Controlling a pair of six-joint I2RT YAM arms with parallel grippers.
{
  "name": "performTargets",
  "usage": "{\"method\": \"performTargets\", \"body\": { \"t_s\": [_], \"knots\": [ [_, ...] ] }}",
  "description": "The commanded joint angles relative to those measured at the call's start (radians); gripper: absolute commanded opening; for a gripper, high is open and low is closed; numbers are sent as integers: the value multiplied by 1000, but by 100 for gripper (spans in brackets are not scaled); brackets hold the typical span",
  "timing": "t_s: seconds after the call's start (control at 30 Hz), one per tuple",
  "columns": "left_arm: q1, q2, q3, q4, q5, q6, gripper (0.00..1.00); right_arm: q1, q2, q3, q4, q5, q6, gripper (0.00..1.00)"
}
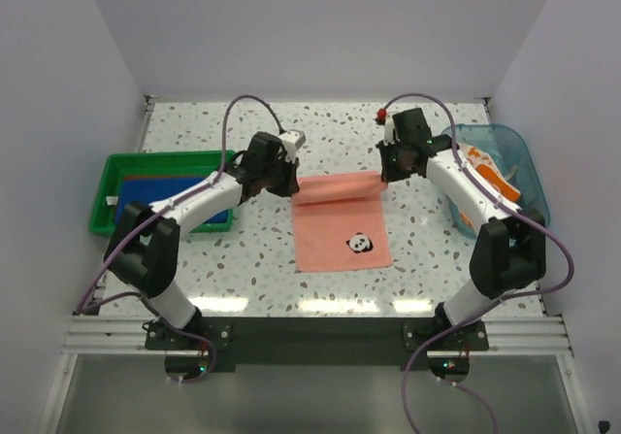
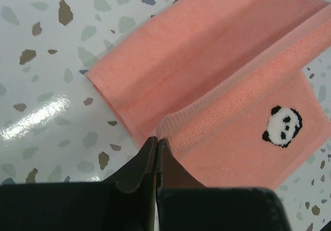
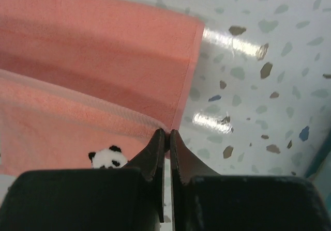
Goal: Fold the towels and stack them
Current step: Fold the towel
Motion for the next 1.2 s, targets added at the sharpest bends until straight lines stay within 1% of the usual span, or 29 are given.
{"method": "performTargets", "body": {
  "t_s": [0.0,0.17,0.3,0.43,0.63,0.9,1.0,1.17],
  "knots": [
    [-24,-92,-62,-23,-15,-53,0,3,-96,-72,-87,13,75,0],
    [-44,-129,-139,-32,-13,-79,0,17,-169,-233,-50,-21,107,0],
    [-44,-156,-180,-26,-30,-85,0,26,-178,-296,-29,-22,127,0],
    [-44,-156,-177,-32,-25,-80,0,26,-195,-307,-10,-18,139,0],
    [-56,-162,-159,-52,-4,-80,0,26,-216,-276,-13,8,147,0],
    [-61,-199,-122,-104,-19,-80,0,28,-256,-224,-62,30,138,0],
    [-72,-210,-133,-110,-18,-88,0,28,-276,-247,-67,25,150,0],
    [-94,-221,-208,-86,4,-114,0,28,-288,-328,-67,22,185,0]
  ]
}}
